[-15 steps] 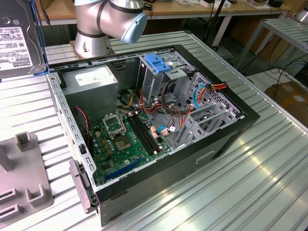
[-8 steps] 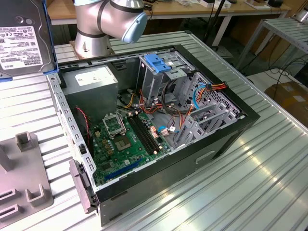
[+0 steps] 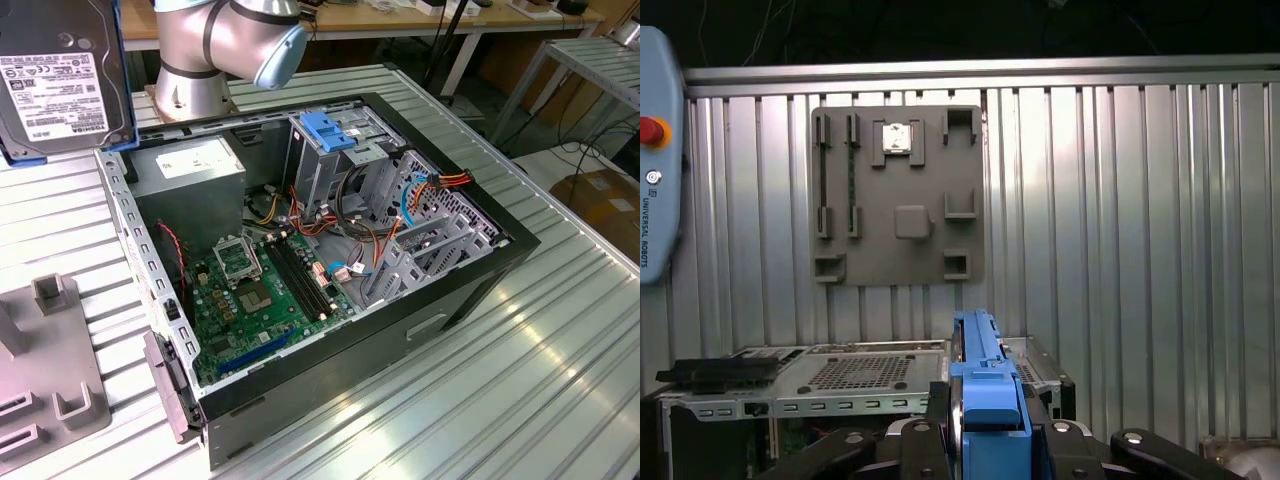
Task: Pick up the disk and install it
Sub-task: 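Pick up the disk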
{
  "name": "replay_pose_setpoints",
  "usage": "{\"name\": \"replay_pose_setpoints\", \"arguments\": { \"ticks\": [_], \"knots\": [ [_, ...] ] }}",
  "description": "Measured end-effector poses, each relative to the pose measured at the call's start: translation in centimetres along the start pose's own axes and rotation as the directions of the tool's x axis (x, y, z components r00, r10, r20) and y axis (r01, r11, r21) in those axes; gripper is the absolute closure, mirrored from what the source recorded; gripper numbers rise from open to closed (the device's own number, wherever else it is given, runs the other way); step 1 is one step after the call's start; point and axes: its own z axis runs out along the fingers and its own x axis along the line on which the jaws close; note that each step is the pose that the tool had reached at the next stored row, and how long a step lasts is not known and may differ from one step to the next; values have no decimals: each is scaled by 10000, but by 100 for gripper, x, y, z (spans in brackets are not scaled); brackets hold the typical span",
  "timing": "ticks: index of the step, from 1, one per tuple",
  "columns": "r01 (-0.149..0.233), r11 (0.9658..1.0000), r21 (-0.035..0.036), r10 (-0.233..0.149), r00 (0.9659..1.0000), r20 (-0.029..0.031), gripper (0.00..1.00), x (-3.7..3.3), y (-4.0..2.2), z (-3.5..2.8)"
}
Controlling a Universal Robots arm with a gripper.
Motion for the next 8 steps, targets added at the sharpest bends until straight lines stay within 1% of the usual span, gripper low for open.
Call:
{"name": "replay_pose_setpoints", "arguments": {
  "ticks": [2,8],
  "knots": [
    [-1,10000,0,1,10000,0,63,-2,-41,0],
    [0,10000,1,0,10000,-2,63,-8,-198,1]
  ]
}}
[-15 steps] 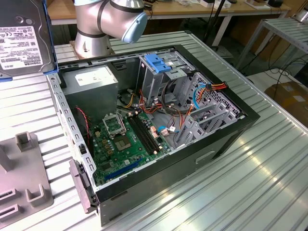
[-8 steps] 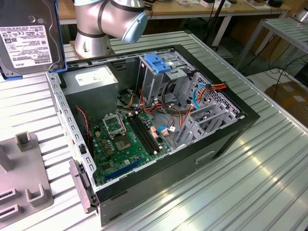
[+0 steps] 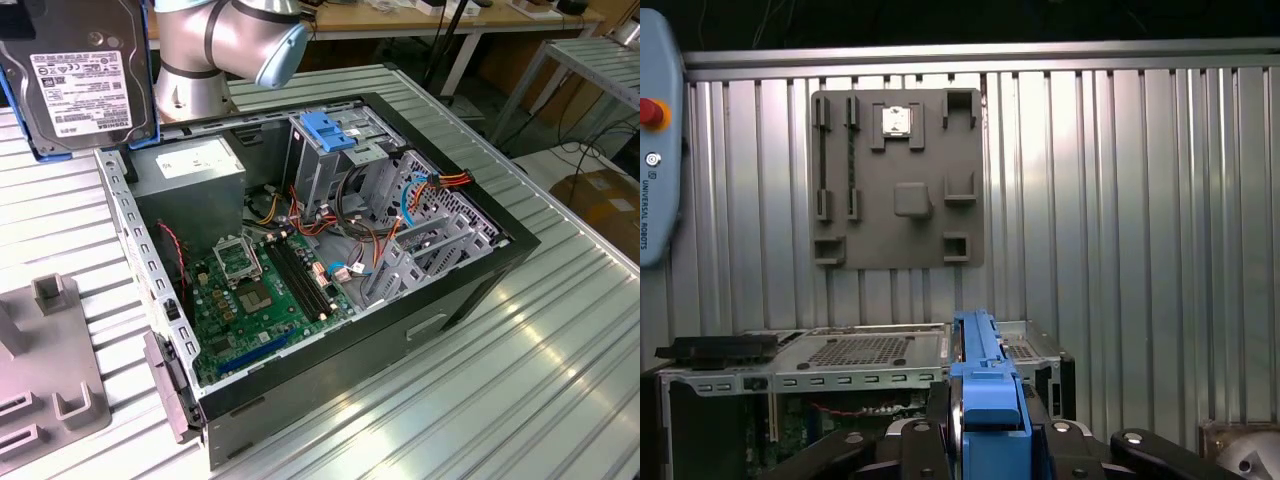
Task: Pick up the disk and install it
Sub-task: 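Pick up the disk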
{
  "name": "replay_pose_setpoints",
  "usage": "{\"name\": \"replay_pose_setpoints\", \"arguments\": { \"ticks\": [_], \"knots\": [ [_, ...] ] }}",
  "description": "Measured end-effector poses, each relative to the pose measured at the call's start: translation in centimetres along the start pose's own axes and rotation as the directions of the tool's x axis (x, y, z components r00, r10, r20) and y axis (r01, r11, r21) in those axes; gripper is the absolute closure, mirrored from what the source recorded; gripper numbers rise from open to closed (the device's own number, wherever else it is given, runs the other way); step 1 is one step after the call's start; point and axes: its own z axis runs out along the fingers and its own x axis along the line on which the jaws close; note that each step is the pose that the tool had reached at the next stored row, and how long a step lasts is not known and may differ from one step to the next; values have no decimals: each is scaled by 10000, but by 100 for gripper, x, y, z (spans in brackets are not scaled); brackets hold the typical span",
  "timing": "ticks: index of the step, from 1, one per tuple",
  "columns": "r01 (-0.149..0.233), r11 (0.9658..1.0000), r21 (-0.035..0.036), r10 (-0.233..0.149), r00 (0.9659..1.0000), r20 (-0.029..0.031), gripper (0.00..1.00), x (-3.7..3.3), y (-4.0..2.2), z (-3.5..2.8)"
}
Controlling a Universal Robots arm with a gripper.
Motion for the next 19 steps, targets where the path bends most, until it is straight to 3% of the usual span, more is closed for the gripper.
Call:
{"name": "replay_pose_setpoints", "arguments": {
  "ticks": [12,19],
  "knots": [
    [-1,10000,-8,1,10000,-1,63,-14,-338,-1],
    [0,10000,-13,0,10000,-1,63,-24,-595,0]
  ]
}}
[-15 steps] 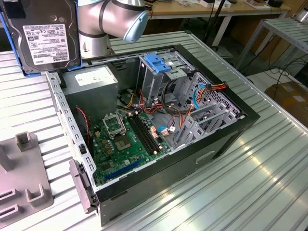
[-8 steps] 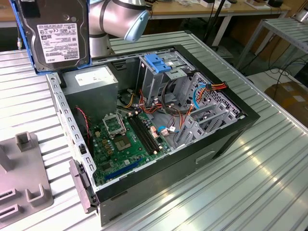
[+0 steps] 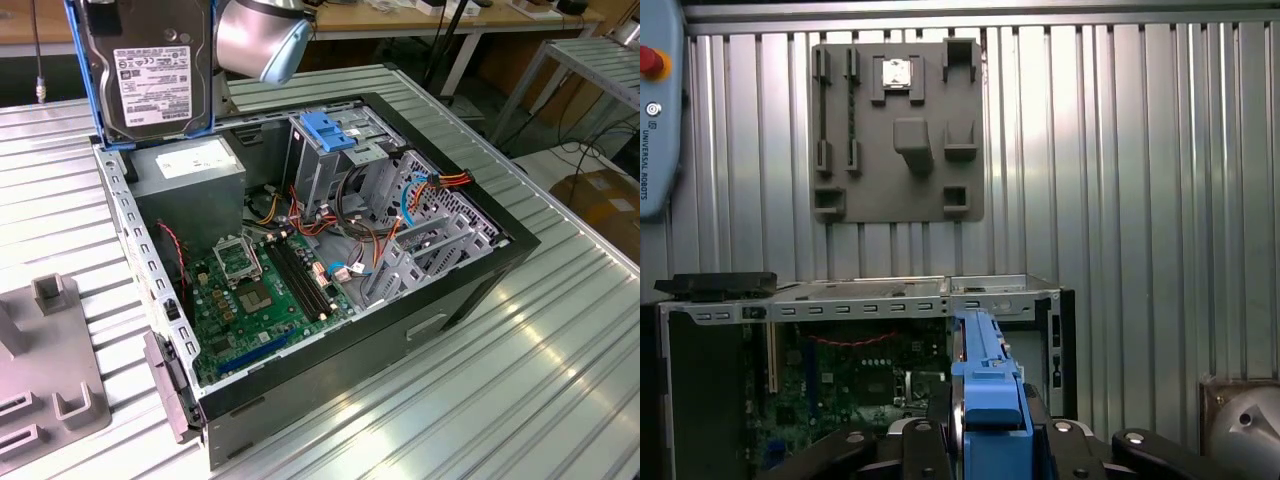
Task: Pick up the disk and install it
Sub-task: 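Pick up the disk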
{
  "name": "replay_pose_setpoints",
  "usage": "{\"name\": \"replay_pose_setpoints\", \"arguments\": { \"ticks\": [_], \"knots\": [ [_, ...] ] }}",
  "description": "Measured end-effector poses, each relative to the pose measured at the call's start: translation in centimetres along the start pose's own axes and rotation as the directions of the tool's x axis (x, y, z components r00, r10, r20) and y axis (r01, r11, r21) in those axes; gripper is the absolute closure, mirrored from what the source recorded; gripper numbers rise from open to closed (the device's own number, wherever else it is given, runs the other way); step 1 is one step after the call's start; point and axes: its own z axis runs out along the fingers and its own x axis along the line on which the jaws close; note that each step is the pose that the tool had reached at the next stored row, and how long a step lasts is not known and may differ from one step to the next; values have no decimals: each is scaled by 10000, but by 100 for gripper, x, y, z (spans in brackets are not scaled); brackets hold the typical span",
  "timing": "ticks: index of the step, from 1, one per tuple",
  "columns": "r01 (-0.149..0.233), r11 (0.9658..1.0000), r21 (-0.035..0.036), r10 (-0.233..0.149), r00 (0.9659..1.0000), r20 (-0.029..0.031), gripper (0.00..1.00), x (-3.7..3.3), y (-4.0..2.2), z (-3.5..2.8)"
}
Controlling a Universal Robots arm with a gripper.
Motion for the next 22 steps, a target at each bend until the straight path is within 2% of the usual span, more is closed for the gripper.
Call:
{"name": "replay_pose_setpoints", "arguments": {
  "ticks": [2,5,15,18,22],
  "knots": [
    [-1,10000,-1,1,10000,0,63,-2,-61,0],
    [0,10000,-2,0,10000,0,63,-1,-111,1],
    [-1,10000,-2,1,10000,-1,63,90,-202,6],
    [-1,10000,-3,1,10000,-1,63,88,-319,7],
    [0,10000,-3,0,10000,-1,63,86,-438,10]
  ]
}}
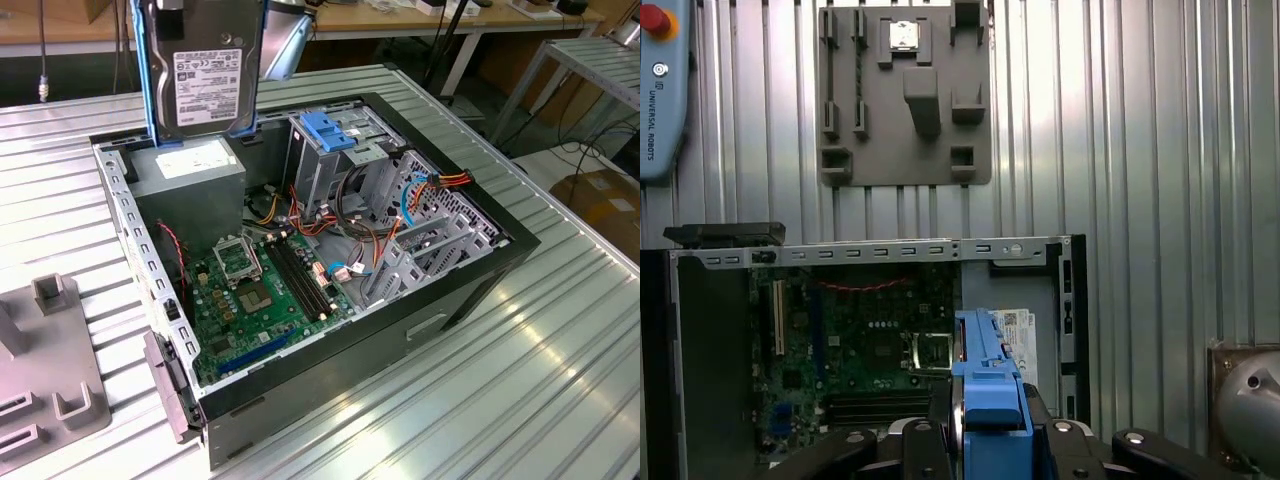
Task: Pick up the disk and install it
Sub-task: 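Pick up the disk, then insert the disk into the insertion slot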
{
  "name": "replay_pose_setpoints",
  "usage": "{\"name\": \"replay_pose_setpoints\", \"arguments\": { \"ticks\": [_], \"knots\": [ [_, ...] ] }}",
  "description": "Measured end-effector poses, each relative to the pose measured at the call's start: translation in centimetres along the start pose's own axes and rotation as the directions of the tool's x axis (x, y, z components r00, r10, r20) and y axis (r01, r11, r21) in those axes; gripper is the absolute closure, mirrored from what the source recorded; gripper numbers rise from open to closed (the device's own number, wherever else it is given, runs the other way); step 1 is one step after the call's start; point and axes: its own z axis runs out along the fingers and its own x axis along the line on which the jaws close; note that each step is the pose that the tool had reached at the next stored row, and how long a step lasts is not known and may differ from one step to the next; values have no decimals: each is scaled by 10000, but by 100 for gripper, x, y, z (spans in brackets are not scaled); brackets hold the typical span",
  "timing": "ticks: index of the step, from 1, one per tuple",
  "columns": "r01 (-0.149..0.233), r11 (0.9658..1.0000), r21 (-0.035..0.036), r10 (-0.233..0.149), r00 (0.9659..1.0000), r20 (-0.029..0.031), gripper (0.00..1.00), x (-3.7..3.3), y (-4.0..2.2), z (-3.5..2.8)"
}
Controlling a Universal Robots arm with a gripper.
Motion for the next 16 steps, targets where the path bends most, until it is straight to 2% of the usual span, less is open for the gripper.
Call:
{"name": "replay_pose_setpoints", "arguments": {
  "ticks": [5,7,10,16],
  "knots": [
    [-1,10000,1,1,10000,1,63,41,-81,7],
    [-1,10000,-1,1,10000,0,63,52,-191,11],
    [0,10000,-1,0,10000,0,63,59,-278,15],
    [-1,10000,-1,1,10000,0,63,59,-303,15]
  ]
}}
